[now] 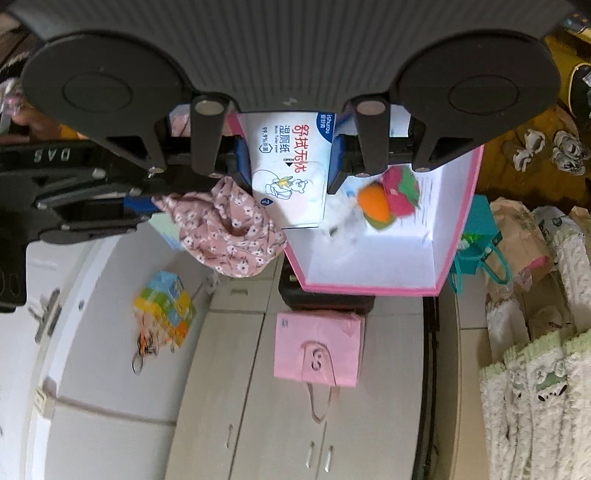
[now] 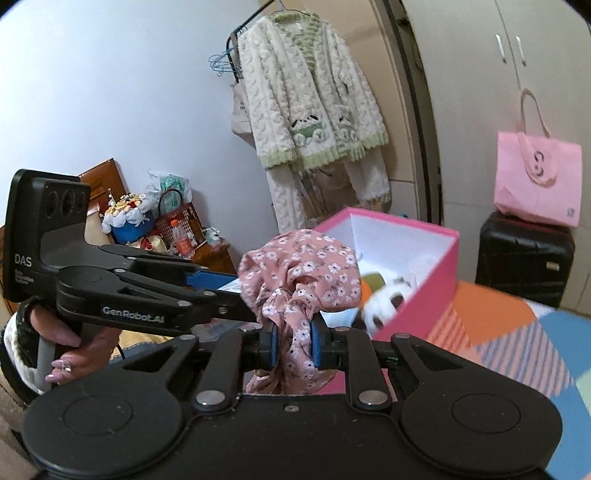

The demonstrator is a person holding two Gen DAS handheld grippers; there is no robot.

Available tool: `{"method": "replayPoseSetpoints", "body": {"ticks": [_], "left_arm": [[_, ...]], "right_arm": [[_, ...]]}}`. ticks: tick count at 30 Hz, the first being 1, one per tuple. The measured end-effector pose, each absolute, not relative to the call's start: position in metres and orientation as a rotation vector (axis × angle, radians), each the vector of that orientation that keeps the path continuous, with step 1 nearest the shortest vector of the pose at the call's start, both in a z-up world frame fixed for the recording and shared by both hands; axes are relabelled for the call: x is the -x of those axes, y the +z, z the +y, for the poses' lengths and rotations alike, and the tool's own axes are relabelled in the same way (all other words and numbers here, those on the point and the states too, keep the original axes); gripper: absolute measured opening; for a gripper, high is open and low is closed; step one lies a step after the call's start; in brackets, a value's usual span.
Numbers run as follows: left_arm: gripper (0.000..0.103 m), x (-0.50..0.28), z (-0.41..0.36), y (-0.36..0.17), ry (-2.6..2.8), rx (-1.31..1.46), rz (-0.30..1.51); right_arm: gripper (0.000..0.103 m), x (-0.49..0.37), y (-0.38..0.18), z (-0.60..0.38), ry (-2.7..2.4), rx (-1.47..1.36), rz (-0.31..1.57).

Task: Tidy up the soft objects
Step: 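Lift the wipes packet with the left gripper while the right gripper carries the cloth over the box, then lower the wipes packet into the box and open the left gripper while the right releases the cloth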

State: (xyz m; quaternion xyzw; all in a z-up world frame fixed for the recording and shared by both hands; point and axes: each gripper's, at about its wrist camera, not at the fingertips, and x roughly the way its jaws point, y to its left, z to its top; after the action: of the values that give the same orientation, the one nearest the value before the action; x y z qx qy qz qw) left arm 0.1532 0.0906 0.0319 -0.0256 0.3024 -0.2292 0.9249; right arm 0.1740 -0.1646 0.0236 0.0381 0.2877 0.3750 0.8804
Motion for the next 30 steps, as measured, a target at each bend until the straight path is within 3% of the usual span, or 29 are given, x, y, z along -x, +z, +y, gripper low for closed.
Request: {"method": "replayPoseSetpoints", "body": {"ticks": [14,30], "left_arm": [[0.04,-0.216,0.087,0.039,-0.377,0.003,0.556],[0.04,-0.301,0.089,-0.008,-0.293,0.137,0.706]], "right_arm": [[0.023,-0.247,0.021,-0.152,0.813,-0.181,0.575],[0.023,-0.326,-0.03,-0.148,0.8,-0.276,0.726]]}}
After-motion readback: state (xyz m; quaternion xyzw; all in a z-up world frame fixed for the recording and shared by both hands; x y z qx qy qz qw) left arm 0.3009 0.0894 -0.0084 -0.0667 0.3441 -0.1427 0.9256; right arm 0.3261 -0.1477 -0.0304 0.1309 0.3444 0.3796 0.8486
